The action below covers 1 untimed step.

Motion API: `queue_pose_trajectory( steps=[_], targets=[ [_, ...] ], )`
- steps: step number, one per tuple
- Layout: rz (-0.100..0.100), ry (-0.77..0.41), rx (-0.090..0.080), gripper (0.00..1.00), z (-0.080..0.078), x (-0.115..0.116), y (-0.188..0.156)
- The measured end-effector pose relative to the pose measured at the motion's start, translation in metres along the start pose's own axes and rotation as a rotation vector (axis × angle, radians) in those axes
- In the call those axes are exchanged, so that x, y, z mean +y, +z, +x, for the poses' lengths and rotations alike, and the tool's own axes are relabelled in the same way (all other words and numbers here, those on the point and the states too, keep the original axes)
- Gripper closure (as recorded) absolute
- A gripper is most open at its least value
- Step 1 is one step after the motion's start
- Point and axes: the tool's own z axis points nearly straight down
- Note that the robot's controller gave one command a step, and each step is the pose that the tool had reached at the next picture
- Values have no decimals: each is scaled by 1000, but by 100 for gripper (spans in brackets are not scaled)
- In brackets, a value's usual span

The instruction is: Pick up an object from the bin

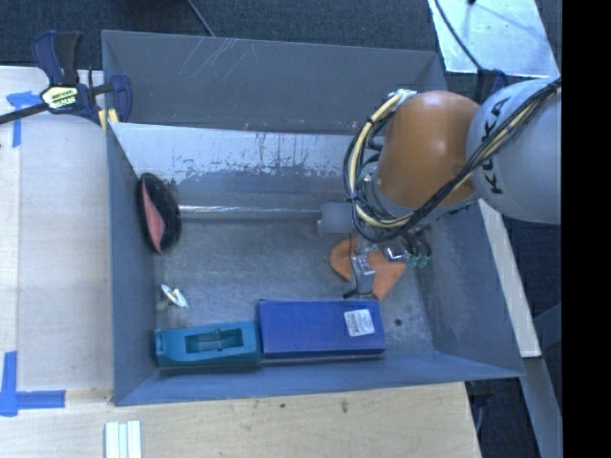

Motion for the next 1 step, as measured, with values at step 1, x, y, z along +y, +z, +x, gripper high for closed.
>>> queue_pose_trajectory(
  steps=[1],
  targets=[
    [1, 152, -1, 0, -6, -26, 23]
  ],
)
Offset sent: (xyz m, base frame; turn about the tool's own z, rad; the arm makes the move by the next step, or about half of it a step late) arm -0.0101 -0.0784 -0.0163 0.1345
